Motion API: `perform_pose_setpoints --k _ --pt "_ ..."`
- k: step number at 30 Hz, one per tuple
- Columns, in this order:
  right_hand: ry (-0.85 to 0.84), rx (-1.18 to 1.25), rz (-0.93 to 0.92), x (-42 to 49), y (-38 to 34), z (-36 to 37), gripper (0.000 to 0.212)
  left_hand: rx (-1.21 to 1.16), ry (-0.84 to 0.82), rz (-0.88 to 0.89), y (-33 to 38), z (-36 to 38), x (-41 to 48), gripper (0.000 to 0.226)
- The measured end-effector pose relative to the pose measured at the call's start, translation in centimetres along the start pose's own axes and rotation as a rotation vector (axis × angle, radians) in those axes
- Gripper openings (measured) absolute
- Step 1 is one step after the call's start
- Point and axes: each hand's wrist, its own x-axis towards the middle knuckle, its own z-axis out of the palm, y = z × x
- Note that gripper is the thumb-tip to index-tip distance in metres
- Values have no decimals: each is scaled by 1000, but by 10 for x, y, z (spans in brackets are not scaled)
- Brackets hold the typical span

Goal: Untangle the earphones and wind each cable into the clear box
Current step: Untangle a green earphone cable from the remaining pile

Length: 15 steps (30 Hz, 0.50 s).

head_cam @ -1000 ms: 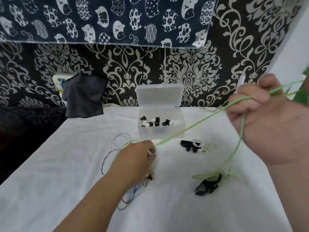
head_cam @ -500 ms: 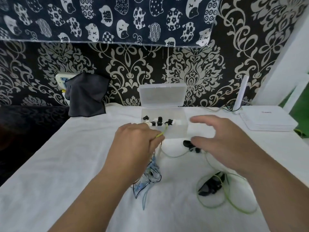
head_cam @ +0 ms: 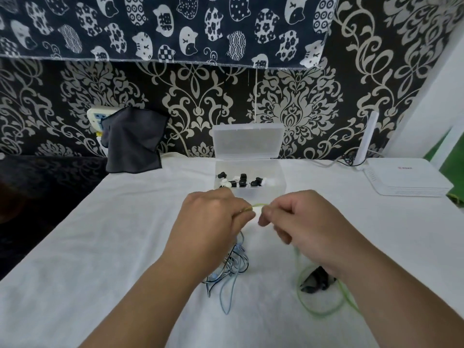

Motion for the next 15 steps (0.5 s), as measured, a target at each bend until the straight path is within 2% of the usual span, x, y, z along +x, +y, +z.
perform_pose_setpoints --k 2,5,8,12,15 --pt "64 223 4 -1 -4 -3 34 97 -58 -148 -3 0 -2 17" --pt "189 438 -47 1 -9 -8 36 -45 -112 -354 -10 -5 -4 24" --pt "272 592 -77 2 -12 -12 41 -146 -122 -408 -13 -13 -2 17" --pt "272 850 -72 0 -23 -23 39 -202 -121 -463 -23 -21 -2 25" --pt "280 974 -65 -2 -29 -29 37 -262 -100 -524 -28 -27 -1 22"
